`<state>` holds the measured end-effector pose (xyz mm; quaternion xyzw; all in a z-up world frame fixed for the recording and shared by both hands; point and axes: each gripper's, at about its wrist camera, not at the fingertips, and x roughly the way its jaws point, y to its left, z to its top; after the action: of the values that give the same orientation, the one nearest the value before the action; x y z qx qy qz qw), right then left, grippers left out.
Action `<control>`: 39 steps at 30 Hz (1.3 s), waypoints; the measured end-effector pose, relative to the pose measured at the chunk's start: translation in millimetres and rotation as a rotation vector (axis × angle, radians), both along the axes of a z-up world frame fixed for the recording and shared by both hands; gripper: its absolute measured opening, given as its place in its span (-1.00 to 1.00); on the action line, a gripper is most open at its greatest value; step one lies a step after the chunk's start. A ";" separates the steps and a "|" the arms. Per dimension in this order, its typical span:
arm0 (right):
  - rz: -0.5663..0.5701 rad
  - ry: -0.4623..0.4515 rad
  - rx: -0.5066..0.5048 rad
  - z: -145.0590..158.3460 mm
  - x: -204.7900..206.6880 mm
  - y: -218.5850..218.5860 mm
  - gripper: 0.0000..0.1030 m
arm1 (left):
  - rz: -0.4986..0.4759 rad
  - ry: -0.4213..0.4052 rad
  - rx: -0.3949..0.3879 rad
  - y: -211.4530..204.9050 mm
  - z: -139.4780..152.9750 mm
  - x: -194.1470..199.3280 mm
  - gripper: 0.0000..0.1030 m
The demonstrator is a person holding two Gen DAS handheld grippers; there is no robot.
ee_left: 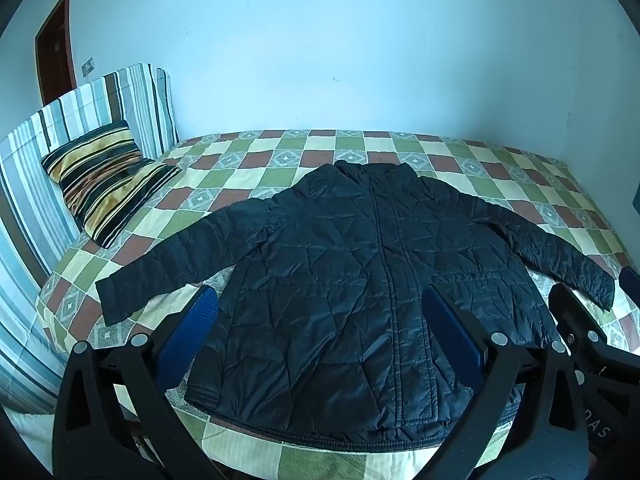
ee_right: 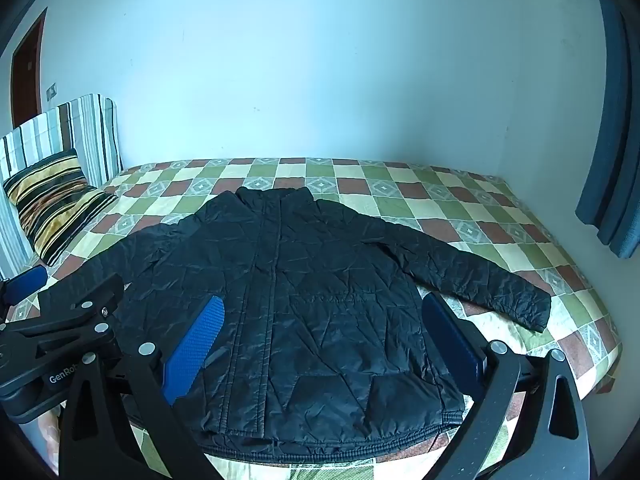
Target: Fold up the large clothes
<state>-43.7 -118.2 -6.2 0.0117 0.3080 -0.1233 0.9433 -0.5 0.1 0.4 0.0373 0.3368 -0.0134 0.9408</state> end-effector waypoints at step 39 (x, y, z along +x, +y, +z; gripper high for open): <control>-0.001 -0.014 0.001 4.2 -0.1 -1.2 0.91 | -0.001 -0.008 0.010 8.0 3.0 0.9 0.96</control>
<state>-43.8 -119.4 -2.1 0.0131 0.3013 -0.1237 0.9454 0.3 8.1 3.4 0.0424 0.3332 -0.0120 0.9418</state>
